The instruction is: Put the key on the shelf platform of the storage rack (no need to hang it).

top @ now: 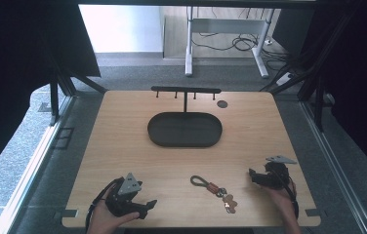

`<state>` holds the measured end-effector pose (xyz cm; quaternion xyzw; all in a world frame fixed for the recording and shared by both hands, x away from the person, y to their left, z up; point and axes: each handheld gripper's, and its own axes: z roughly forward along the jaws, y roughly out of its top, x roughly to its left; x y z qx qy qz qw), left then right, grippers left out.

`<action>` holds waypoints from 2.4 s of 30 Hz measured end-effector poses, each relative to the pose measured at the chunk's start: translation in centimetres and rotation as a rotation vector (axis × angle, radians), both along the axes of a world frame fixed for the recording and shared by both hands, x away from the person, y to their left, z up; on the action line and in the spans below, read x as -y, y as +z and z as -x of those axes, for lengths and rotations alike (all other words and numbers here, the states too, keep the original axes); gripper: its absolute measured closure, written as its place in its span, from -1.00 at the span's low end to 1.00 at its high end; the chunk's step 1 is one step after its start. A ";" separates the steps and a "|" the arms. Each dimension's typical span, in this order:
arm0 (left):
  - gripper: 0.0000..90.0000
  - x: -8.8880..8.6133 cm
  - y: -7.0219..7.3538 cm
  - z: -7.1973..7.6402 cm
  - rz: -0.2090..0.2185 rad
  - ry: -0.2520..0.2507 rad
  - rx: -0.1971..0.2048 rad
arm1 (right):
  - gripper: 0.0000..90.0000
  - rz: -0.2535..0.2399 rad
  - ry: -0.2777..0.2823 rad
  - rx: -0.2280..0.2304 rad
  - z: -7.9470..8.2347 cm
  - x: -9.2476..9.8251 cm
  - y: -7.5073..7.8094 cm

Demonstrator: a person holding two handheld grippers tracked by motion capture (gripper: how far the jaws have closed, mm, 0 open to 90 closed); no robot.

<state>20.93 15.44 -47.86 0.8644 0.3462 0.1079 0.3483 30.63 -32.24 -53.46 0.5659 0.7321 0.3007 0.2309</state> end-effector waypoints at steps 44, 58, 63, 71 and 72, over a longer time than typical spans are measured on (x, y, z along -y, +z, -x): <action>-0.52 0.6 -0.1 0.5 -0.014 -0.025 0.004 | -0.42 -0.035 0.110 -0.027 1.8 0.5 1.2; -0.52 0.5 -0.1 0.5 -0.017 -0.021 0.003 | -0.40 -0.030 0.127 -0.035 1.8 0.3 1.3; -0.52 0.2 0.2 0.5 -0.012 -0.008 0.007 | -0.37 -0.017 0.153 -0.020 2.1 0.0 2.1; -0.52 -0.1 0.2 0.5 -0.010 0.001 0.008 | -0.36 0.005 0.220 -0.023 2.3 -0.4 3.5; -0.52 -0.1 0.2 0.5 -0.010 0.000 0.007 | -0.36 0.010 0.228 -0.027 2.3 -0.5 3.8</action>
